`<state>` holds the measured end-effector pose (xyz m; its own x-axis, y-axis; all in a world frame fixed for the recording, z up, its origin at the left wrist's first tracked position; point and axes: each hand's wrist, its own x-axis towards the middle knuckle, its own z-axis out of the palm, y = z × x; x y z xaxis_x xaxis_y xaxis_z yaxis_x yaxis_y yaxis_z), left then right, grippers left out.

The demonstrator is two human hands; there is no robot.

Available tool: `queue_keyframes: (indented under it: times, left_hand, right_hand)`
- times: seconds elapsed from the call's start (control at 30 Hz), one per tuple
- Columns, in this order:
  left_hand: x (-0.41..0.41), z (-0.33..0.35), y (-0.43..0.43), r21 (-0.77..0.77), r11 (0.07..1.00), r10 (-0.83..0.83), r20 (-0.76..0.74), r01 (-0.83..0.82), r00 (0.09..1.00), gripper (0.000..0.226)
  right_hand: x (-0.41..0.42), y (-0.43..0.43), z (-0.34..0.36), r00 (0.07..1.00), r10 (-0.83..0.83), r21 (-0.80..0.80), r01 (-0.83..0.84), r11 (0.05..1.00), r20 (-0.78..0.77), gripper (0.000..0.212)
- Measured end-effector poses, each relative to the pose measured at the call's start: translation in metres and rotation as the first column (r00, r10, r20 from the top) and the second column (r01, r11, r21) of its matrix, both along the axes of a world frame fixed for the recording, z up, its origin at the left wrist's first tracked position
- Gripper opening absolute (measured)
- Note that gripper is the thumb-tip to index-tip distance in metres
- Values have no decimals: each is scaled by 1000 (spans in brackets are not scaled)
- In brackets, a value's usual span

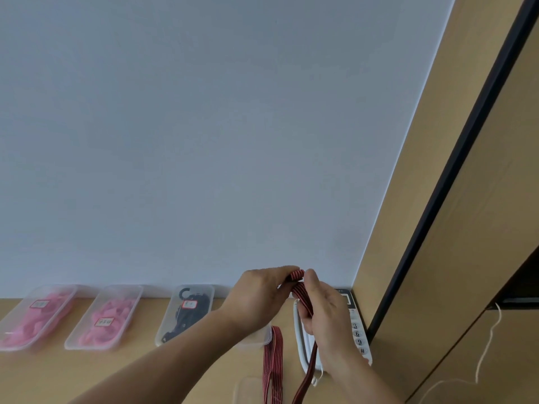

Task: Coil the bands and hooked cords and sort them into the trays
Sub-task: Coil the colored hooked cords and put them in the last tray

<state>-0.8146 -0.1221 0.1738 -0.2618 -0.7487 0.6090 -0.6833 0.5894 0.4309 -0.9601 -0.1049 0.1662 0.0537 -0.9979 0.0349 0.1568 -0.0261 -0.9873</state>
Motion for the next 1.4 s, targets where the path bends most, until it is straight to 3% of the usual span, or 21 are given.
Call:
queue_keyframes:
  times: [0.07, 0.13, 0.23, 0.3, 0.37, 0.4, 0.47, 0.53, 0.6, 0.83, 1.0, 1.07, 1.17, 1.3, 1.4]
  left_hand:
    - [2, 0, -2, -109, 992, -53, 139, 68, 989, 15]
    - [5, -4, -7, -192, 975, -57, 271, 113, 961, 25]
    - [9, -11, -11, -188, 971, -89, 284, 146, 955, 42]
    - [9, -14, -11, -48, 987, -143, 144, 151, 979, 53]
    - [7, -14, -12, 226, 969, -72, -144, 104, 987, 57]
    - [6, -10, -13, 392, 911, 3, -320, 129, 948, 54]
    - [2, 1, -15, 603, 707, 129, -624, 370, 770, 45]
    - [0, 8, -17, 632, 554, 190, -729, 542, 657, 49]
    - [-1, 12, -16, 608, 548, 157, -749, 574, 644, 48]
    - [-2, 18, -15, 617, 629, 119, -678, 473, 725, 18]
    - [-3, 15, -14, 555, 797, 117, -527, 237, 841, 12]
    - [-1, 13, -15, 488, 864, 124, -441, 121, 889, 12]
    - [3, 12, -14, 376, 923, 71, -375, 82, 924, 24]
    - [7, 6, -8, 50, 998, 43, -75, -39, 996, 26]
    - [8, 4, -4, -147, 989, 0, 70, 10, 998, 25]
  right_hand:
    - [0, 1, -1, 1000, 19, -11, -19, 1000, 7, 77]
    - [0, 1, -1, 999, 16, 2, -16, 1000, 33, 73]
    - [1, 0, -1, 999, 12, 1, -12, 1000, 53, 66]
    - [1, 0, 1, 999, -6, -23, 7, 1000, 33, 64]
    - [0, -1, 2, 999, -26, -41, 27, 999, 20, 58]
    - [-1, -1, 2, 999, -28, -51, 29, 998, 19, 55]
    - [-2, -3, 0, 1000, -29, -78, 28, 997, -8, 51]
    - [-3, -5, -4, 998, -39, -102, 33, 994, -58, 45]
    - [-5, -6, -8, 994, -42, -118, 30, 993, -99, 42]
    - [-10, -9, -14, 960, -109, -137, 76, 988, -256, 50]
    - [-10, -6, -11, 970, -56, -34, 50, 998, -236, 58]
    - [-9, -2, -10, 982, -13, 12, 16, 1000, -187, 57]
    - [-9, 1, -8, 988, 14, 30, -10, 1000, -157, 60]
    - [-9, 3, 0, 988, 10, 12, -8, 1000, -154, 66]
    - [-10, 4, 5, 994, 18, 9, -17, 1000, -110, 68]
